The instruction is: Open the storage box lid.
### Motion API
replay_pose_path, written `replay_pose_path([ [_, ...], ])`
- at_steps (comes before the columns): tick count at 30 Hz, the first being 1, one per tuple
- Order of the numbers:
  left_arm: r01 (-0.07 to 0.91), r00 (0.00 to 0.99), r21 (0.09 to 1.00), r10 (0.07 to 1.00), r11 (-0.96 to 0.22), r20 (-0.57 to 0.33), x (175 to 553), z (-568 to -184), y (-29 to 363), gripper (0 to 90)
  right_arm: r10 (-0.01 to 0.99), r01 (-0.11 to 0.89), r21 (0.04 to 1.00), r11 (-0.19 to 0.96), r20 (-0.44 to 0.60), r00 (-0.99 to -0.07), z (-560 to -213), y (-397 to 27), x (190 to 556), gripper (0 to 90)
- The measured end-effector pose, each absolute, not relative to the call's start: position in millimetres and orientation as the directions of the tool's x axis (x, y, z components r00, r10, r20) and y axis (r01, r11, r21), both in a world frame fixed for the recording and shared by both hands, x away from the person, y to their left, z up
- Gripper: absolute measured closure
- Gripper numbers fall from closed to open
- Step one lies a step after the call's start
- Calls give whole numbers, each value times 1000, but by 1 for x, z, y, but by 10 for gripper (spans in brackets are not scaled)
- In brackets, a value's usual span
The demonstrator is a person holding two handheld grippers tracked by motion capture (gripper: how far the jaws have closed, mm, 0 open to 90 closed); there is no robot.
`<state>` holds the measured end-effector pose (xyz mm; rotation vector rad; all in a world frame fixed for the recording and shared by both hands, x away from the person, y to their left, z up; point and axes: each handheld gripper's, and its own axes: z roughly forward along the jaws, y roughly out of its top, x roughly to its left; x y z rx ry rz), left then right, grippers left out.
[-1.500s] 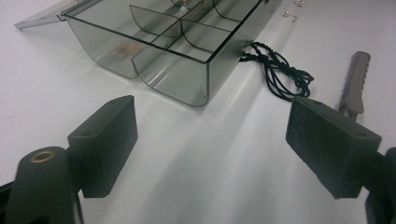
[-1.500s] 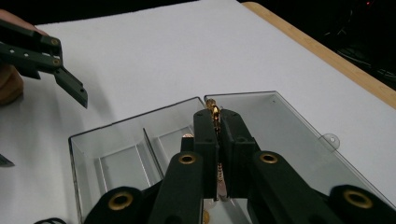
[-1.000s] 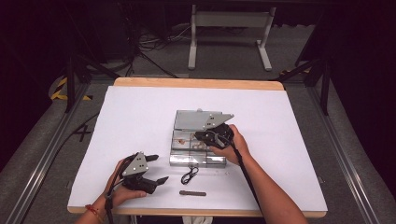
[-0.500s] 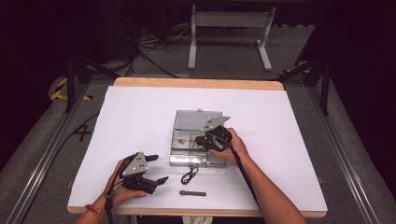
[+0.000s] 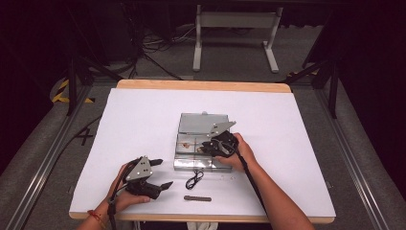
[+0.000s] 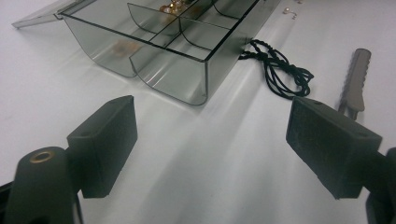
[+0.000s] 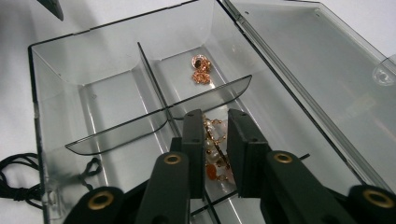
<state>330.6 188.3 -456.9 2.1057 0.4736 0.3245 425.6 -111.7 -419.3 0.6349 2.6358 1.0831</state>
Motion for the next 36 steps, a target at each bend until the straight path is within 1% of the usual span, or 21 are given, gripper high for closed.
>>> replay_pose_path([
  [3, 207, 891, 840, 450, -501, 49, 331, -457, 188, 171, 472, 310, 714, 628, -33, -881, -419, -113, 425, 701],
  [8, 206, 892, 840, 450, -502, 51, 330, -457, 188, 171, 474, 311, 730, 608, -20, -880, -415, -115, 422, 684],
  [24, 210, 893, 838, 447, -504, 45, 331, -457, 188, 172, 472, 240, 774, 586, -86, -878, -390, -140, 393, 686],
  [25, 212, 892, 839, 449, -501, 42, 331, -457, 188, 172, 473, 223, 778, 588, -106, -875, -387, -146, 387, 688],
  [29, 203, 892, 841, 449, -502, 53, 330, -457, 188, 172, 486, 215, 778, 590, -130, -864, -382, -157, 376, 696],
  [33, 206, 891, 839, 451, -504, 52, 330, -457, 188, 172, 492, 204, 789, 579, -140, -859, -377, -169, 366, 700],
  [36, 215, 891, 839, 452, -501, 41, 331, -457, 188, 172, 503, 209, 802, 560, -128, -855, -375, -180, 360, 706],
])
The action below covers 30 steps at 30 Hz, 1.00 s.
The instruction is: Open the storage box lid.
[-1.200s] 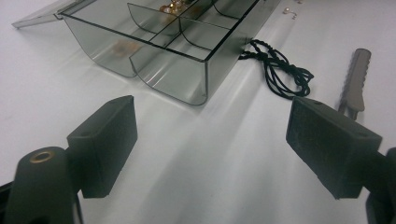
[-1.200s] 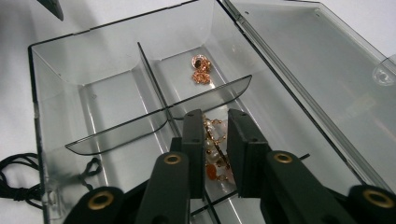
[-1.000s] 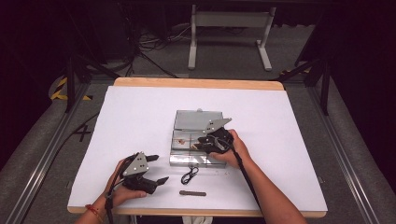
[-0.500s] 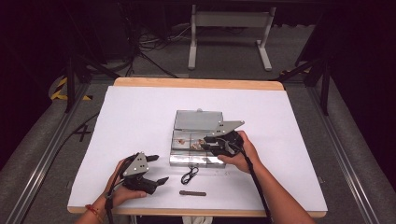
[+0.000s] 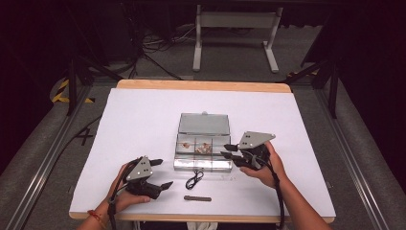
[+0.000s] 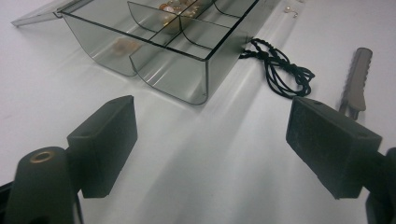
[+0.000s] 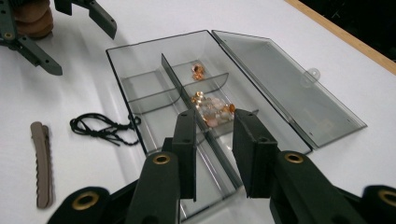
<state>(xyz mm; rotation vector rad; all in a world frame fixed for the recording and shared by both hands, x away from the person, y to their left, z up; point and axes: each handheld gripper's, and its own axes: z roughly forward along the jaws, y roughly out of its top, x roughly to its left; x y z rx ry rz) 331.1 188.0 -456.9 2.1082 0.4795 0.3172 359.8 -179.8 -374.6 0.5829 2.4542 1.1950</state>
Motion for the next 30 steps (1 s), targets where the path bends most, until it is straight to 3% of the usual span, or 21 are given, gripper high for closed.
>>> replay_pose_path([
  [18, 199, 893, 838, 447, -509, 59, 330, -457, 188, 170, 516, 217, 812, 541, -118, -848, -402, -224, 326, 685],
  [30, 192, 897, 836, 437, -514, 62, 328, -457, 188, 170, 463, 245, 774, 584, -69, -884, -435, -221, 313, 673],
])
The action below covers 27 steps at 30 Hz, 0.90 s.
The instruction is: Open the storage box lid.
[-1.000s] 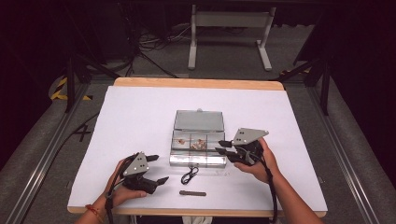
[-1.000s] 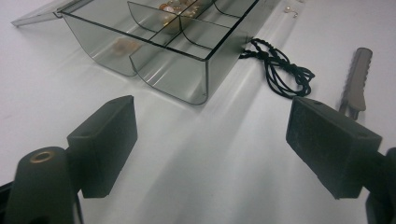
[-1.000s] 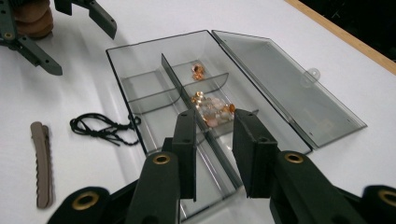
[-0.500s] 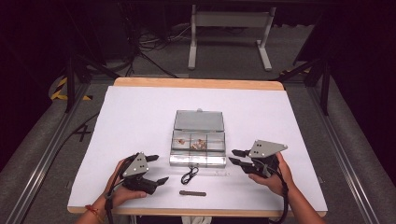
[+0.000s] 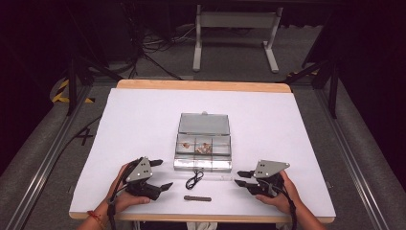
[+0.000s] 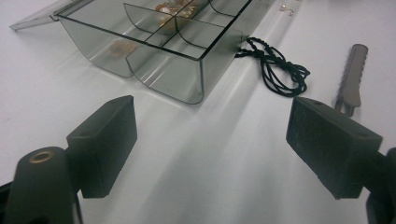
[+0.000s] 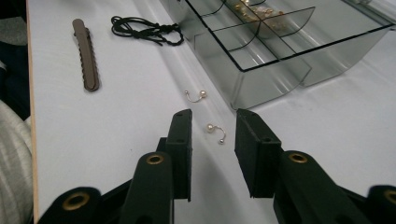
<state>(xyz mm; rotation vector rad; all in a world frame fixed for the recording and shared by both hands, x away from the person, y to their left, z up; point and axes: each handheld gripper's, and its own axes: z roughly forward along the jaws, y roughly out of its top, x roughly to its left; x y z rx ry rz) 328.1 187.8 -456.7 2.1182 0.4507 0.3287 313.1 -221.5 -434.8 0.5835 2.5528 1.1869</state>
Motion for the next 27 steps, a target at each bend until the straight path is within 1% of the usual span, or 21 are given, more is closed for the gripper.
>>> replay_pose_path([
  [3, 194, 898, 837, 437, -512, 59, 328, -457, 188, 170, 456, 244, 767, 593, -69, -888, -436, -218, 315, 661],
  [9, 197, 899, 835, 434, -513, 55, 329, -457, 188, 168, 463, 275, 767, 579, -31, -886, -443, -216, 322, 631],
  [17, 195, 901, 833, 431, -518, 57, 329, -457, 188, 168, 455, 302, 738, 604, -8, -890, -448, -210, 329, 633],
  [20, 194, 901, 832, 429, -520, 58, 329, -457, 188, 168, 455, 310, 744, 592, 8, -890, -449, -209, 330, 630],
  [23, 193, 901, 832, 429, -521, 59, 329, -457, 187, 168, 434, 304, 747, 590, 24, -900, -449, -209, 331, 614],
  [27, 193, 901, 833, 430, -519, 59, 328, -457, 187, 168, 400, 275, 747, 606, 13, -917, -450, -207, 328, 633],
])
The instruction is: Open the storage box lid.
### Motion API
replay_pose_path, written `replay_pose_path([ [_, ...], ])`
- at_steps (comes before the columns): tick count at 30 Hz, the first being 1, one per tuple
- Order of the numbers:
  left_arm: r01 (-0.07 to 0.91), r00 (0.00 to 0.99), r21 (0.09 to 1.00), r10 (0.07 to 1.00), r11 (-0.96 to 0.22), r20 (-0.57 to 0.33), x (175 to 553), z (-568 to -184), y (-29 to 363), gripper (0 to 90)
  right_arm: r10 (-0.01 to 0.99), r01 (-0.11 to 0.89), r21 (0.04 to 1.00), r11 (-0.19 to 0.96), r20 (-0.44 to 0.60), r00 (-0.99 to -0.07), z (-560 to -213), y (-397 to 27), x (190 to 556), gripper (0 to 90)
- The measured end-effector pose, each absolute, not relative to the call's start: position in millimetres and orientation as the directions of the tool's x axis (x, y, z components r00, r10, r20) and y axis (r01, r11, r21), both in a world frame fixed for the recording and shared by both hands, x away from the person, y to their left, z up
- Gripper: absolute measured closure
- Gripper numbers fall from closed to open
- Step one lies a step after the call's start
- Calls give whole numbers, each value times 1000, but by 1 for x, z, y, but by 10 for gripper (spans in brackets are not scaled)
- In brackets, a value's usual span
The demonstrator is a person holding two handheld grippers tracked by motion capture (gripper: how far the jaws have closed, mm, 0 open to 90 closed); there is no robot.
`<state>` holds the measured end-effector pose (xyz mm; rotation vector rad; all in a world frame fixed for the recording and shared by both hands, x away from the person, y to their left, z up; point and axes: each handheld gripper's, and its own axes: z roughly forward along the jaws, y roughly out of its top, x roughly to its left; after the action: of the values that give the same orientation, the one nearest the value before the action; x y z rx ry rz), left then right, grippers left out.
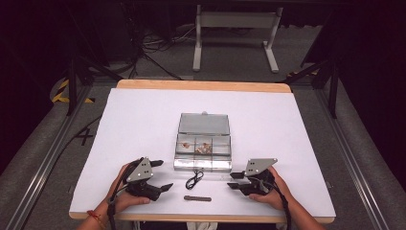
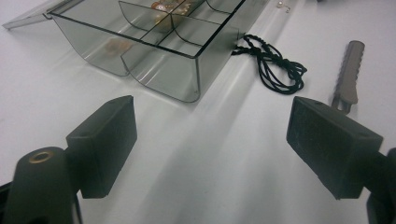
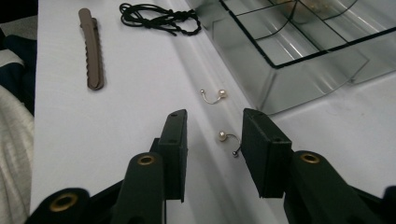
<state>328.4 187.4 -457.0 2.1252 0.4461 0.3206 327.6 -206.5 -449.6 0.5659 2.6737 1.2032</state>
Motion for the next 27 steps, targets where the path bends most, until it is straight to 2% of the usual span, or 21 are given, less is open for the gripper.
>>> replay_pose_path([
  [8, 193, 901, 834, 430, -518, 58, 328, -457, 187, 168, 357, 240, 742, 626, 0, -934, -449, -207, 322, 697],
  [22, 190, 903, 830, 425, -524, 62, 329, -457, 187, 168, 402, 253, 755, 605, -15, -916, -451, -195, 328, 752],
  [27, 190, 904, 828, 423, -528, 63, 329, -457, 186, 168, 406, 261, 754, 603, -9, -914, -451, -196, 330, 853],
])
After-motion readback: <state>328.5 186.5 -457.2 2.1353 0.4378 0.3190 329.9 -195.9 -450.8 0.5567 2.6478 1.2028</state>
